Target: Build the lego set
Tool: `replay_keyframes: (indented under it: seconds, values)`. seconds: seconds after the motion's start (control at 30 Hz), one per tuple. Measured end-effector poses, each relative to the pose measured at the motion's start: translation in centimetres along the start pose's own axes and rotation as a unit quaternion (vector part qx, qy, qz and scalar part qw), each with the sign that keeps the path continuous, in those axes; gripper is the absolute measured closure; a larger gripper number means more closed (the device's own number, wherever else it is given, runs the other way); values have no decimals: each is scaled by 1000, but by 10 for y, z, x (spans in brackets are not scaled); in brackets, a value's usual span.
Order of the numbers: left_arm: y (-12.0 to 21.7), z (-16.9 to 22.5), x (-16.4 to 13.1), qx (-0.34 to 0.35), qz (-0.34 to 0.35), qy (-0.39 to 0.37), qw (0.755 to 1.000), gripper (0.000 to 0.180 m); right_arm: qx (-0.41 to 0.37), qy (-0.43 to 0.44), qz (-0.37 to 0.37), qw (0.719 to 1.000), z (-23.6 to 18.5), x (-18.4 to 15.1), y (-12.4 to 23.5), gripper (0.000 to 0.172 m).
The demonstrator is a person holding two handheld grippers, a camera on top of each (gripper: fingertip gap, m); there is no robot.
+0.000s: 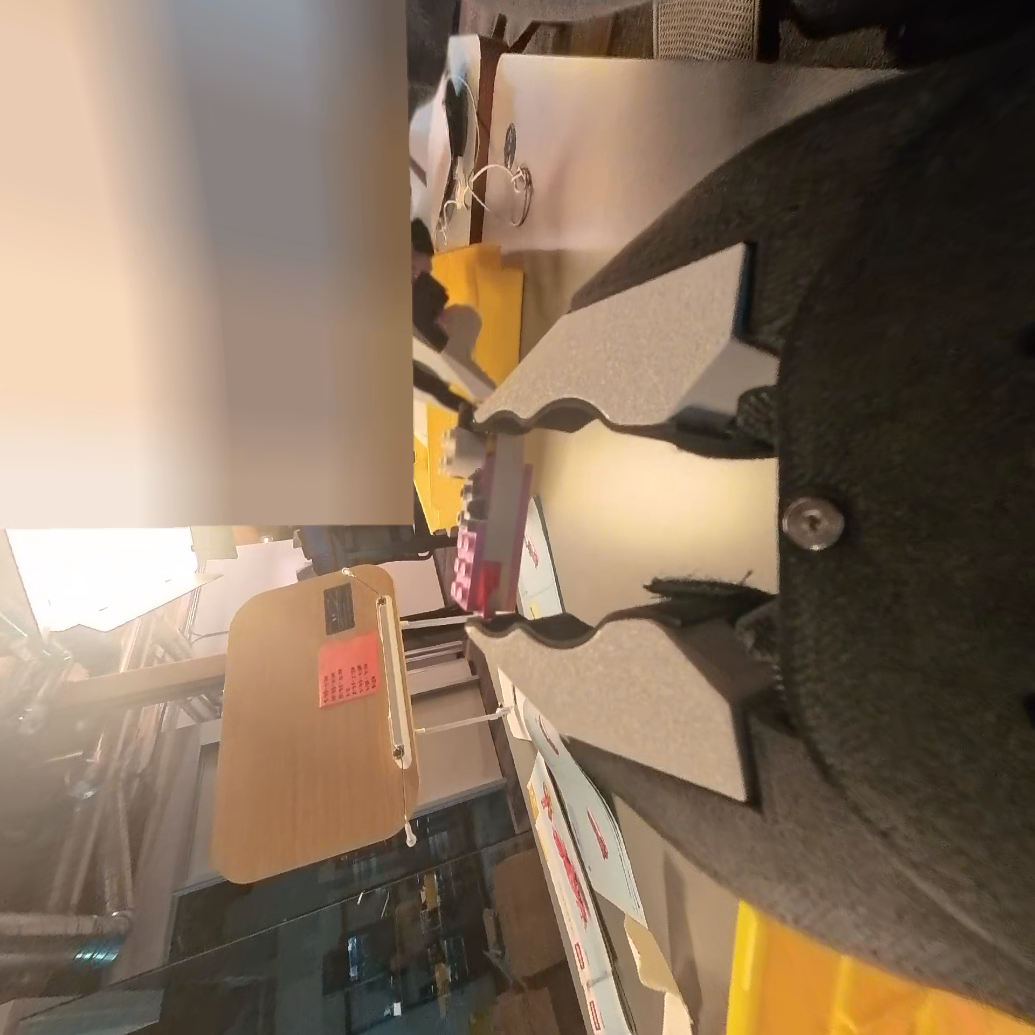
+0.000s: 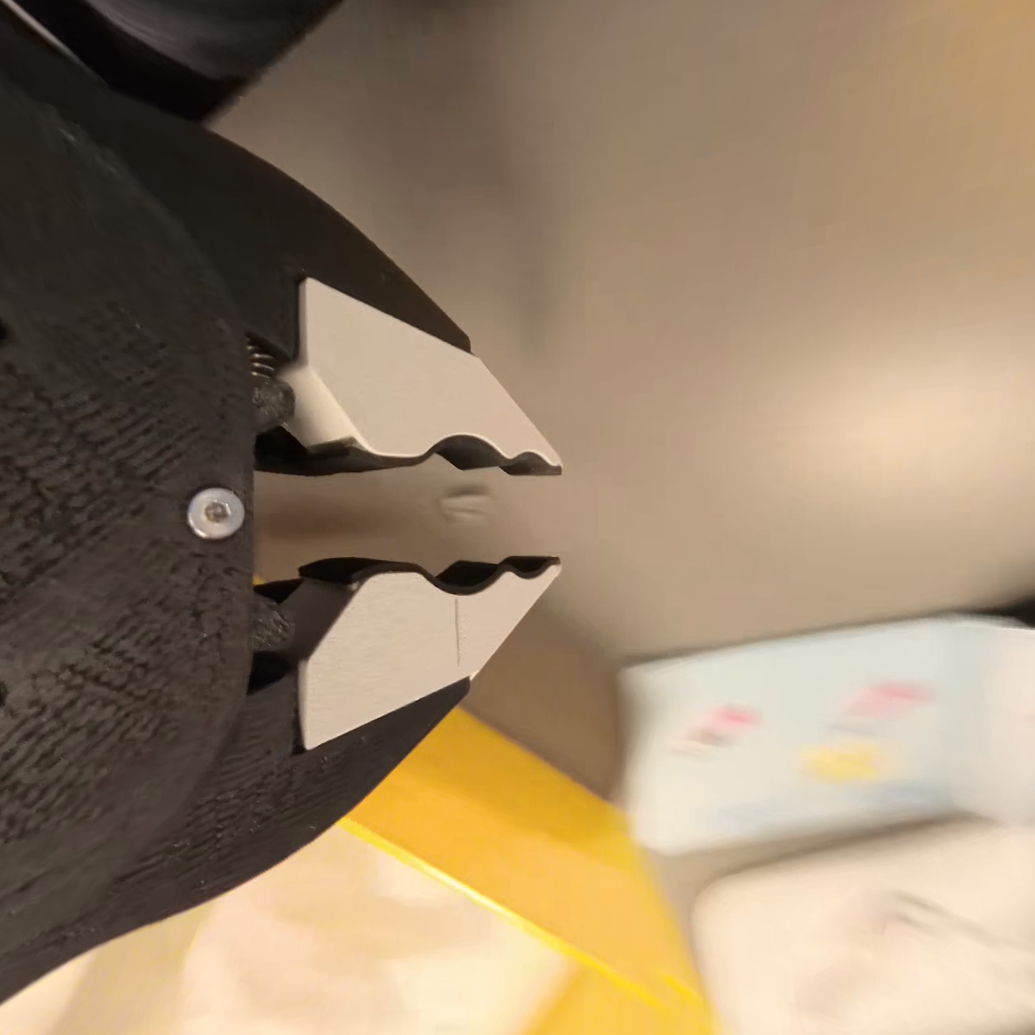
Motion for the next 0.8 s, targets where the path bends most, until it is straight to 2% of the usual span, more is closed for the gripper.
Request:
replay_keyframes:
  seconds: [0.1, 0.2, 0.33, 0.5, 0.6, 0.67, 0.73, 0.8]
  values:
    - [0, 1, 0, -4, -2, 2, 1000, 116, 20, -51, -58, 997, -8, -25, -12, 142]
    - [1, 1, 0, -6, -1, 6, 1000, 116, 1, -56, -74, 996, -11, -40, -20, 136]
    - [1, 1, 0, -11, 0, 10, 1000, 116, -4, -119, -34, 992, -3, -47, -27, 136]
    - [1, 2, 0, -14, 0, 11, 1000, 117, 33, -186, -9, 982, 3, -53, -30, 146]
    - [1, 2, -1, -15, -2, 13, 1000, 116, 41, -165, -15, 985, 1, -53, -32, 159]
    - [1, 2, -1, -15, -3, 13, 1000, 116, 49, -133, -5, 990, -3, -48, -34, 159]
    - [1, 2, -1, -15, -3, 12, 1000, 116, 49, -78, 21, 995, -8, -39, -35, 159]
    - [1, 2, -1, -14, -4, 12, 1000, 116, 26, 20, 60, 998, -15, -25, -35, 159]
Point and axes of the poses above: each gripper's, where its closed fingertips meet, y back along the fingers, x out of its top, z = x × y across the jaws, the point moved 8 cm from there along y, back along the fingers, and after that the axes turned 6 degrees about x, right-handed, at the moved point
